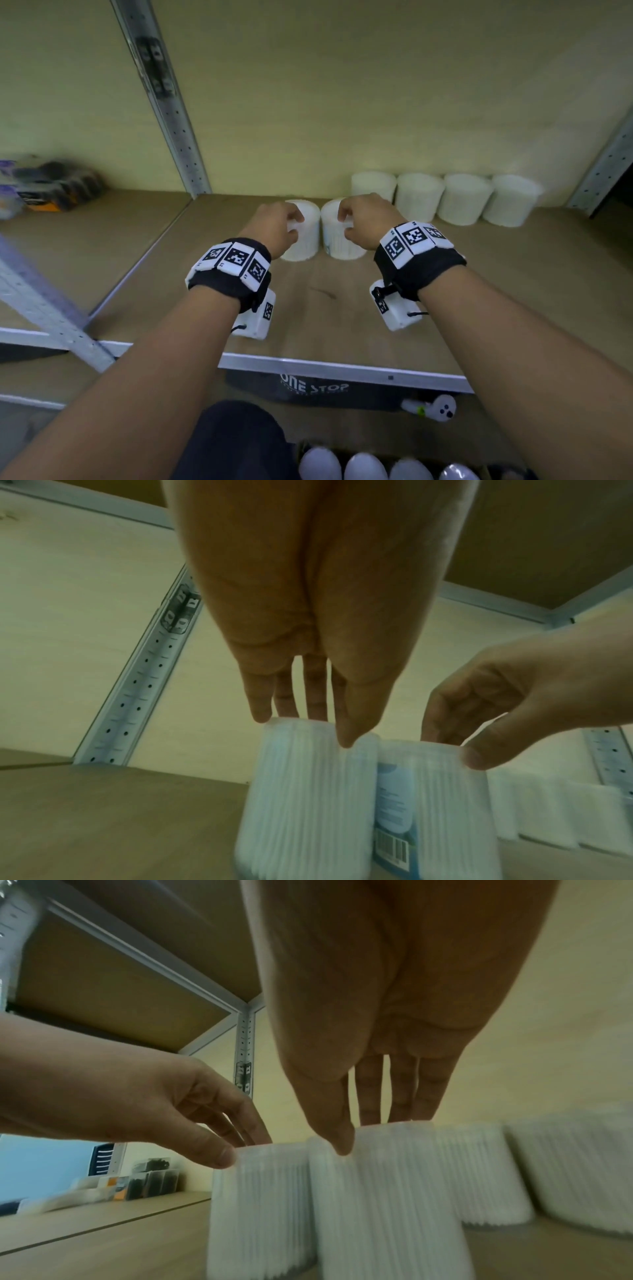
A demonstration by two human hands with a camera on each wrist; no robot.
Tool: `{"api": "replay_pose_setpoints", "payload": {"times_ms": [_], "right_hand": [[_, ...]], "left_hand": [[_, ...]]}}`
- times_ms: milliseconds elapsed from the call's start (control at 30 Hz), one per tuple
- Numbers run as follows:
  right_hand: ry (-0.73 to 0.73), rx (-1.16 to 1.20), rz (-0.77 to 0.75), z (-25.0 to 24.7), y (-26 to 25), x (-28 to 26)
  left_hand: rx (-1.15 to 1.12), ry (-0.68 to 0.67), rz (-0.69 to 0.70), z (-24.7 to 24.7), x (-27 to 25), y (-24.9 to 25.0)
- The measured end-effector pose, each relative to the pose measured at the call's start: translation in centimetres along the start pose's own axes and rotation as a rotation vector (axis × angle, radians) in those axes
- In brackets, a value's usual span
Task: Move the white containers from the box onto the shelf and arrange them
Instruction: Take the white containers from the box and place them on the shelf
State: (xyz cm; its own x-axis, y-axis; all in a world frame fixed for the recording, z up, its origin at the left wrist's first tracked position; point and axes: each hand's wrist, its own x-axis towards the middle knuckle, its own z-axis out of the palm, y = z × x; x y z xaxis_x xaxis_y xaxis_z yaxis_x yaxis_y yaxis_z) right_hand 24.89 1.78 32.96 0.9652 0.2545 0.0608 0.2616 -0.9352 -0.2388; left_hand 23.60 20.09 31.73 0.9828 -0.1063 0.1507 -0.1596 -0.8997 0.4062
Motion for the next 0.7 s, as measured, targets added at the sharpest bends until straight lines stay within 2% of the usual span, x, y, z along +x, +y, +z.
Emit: {"api": "replay_pose_setpoints", "payload": {"times_ms": [367, 700], "right_hand": [[0.059, -0.025, -0.083, 1.4, 0.2, 7.8], [0.109, -0.076, -0.065, 2.2, 0.2, 10.6]], "left_hand": [[0.025, 0.064, 0.006, 0.6, 7.4, -3.5], [0.033, 0.074, 0.040, 1.2, 11.3, -4.4]]}}
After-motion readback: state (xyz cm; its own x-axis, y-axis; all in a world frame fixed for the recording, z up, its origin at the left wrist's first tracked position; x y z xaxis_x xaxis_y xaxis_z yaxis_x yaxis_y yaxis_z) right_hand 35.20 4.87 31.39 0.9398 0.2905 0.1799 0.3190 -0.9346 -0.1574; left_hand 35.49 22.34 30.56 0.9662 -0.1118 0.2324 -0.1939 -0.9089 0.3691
